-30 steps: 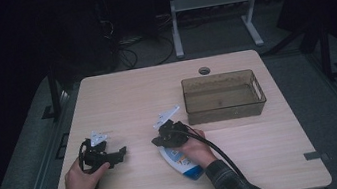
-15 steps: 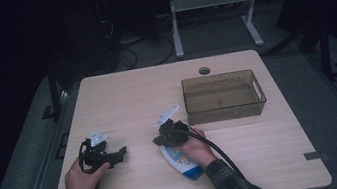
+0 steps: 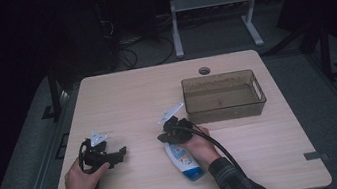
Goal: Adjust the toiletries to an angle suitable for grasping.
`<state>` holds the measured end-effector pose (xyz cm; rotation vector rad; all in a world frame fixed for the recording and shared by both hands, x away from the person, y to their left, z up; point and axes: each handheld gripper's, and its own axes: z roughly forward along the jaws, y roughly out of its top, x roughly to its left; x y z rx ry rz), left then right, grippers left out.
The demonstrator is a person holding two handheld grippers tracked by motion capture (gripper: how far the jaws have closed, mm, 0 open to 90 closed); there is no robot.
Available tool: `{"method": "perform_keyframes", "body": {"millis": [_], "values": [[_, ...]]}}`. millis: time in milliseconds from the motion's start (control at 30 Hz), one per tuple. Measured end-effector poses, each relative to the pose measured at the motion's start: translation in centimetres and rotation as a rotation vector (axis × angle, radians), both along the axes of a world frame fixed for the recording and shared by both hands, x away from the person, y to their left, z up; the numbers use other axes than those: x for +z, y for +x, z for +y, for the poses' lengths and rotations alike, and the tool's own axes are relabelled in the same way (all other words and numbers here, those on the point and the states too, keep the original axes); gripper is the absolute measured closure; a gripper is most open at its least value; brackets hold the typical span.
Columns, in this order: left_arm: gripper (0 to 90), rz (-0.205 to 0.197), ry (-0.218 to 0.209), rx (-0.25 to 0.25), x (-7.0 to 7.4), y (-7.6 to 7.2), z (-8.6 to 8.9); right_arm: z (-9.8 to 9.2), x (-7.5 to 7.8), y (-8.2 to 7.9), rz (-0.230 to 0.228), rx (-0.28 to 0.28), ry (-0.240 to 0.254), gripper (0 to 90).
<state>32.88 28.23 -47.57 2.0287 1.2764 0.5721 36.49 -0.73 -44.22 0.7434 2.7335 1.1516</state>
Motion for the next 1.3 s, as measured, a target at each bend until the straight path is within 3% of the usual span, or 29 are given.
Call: {"method": "perform_keyframes", "body": {"millis": [433,733,1300], "values": [[12.8,0.001,0.001,-0.002,0.0,0.0,0.0,-1.7,-0.1,0.5,0.007,-0.038,-0.010,90.0],[12.8,0.003,0.001,-0.001,0.0,0.0,0.0,-3.9,-0.3,0.6,0.013,-0.079,-0.001,90.0],[12.7,0.003,0.002,-0.001,0.0,0.0,0.0,-7.1,-0.8,-0.2,0.019,-0.139,-0.018,90.0]]}}
